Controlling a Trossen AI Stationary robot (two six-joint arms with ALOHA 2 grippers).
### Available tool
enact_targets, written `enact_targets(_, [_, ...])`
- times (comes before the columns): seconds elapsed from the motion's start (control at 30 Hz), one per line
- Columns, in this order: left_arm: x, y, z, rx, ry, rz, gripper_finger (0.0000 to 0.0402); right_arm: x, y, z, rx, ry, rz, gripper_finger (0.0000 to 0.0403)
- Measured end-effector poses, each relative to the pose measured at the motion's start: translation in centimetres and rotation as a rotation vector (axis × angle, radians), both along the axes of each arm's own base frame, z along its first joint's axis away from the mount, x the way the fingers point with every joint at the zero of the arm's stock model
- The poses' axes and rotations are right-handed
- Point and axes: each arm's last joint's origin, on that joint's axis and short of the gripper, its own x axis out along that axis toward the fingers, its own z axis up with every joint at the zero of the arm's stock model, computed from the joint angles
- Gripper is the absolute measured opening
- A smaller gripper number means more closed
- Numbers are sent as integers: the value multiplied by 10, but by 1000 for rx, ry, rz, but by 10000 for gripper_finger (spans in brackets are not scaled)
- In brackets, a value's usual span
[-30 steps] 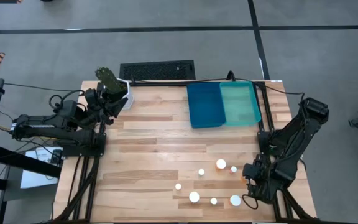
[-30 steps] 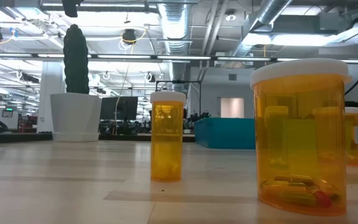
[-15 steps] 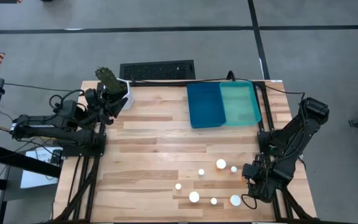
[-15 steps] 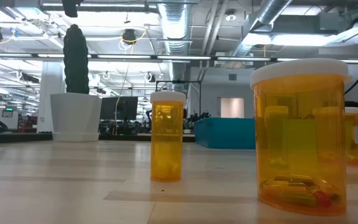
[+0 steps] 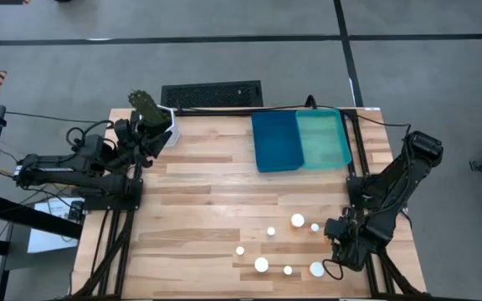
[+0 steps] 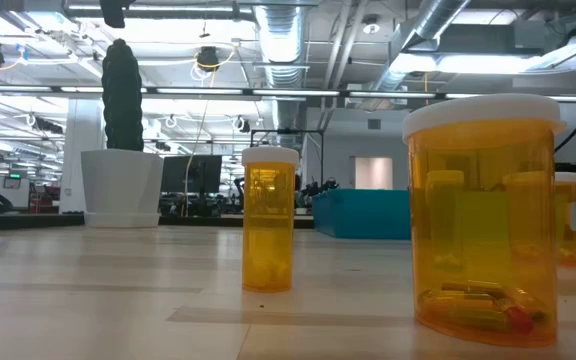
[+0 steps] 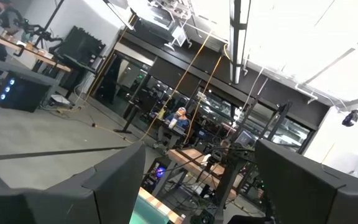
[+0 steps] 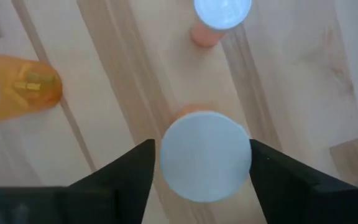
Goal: Pick and place medicine bottles into bin by pill shape (circle, oval)
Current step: Put the orange capsule bottle into the light blue bin
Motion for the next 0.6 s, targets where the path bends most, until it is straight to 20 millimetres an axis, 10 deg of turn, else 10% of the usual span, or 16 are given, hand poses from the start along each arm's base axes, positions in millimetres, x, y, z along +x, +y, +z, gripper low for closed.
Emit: enact_targets(0.6, [0,0,0,1,0,2,297,0,-3,11,54,-33,-136,214])
